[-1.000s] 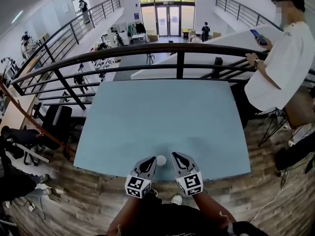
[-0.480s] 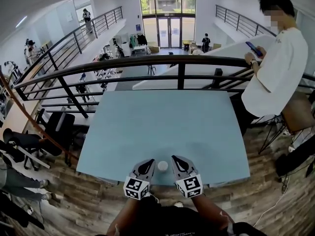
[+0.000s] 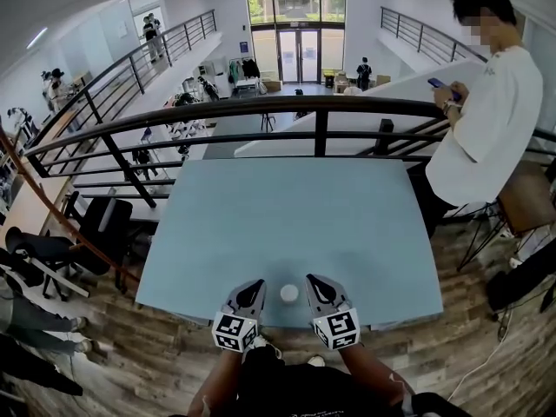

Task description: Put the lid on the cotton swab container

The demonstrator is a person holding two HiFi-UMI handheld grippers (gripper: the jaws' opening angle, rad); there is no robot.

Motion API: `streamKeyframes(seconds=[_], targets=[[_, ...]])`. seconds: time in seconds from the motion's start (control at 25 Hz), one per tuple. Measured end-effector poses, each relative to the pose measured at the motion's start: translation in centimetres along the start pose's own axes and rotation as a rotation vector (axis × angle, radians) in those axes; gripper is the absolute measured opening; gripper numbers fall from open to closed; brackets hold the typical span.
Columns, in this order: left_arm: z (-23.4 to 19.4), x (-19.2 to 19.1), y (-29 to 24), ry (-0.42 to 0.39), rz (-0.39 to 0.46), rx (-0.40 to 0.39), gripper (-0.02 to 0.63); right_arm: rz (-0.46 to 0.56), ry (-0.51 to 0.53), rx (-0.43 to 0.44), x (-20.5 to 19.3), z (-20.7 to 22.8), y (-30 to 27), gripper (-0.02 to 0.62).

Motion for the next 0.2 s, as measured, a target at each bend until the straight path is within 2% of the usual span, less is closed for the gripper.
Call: streamKeyframes(seconds=[0.2], targets=[[-0.34, -0.64, 0.25, 0.002, -0.005, 0.005, 0.009, 0.0, -0.002, 0.004, -0.34, -0.6, -0.28, 0.018]])
Point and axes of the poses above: the fingertips, and each gripper's own axes: y backward along the fingers, z to its right, x out of its top, the point moved 1 cm from there along y, backward along the fingers, and after that the axes turned 14 degrees about y, right-handed, at the moved point
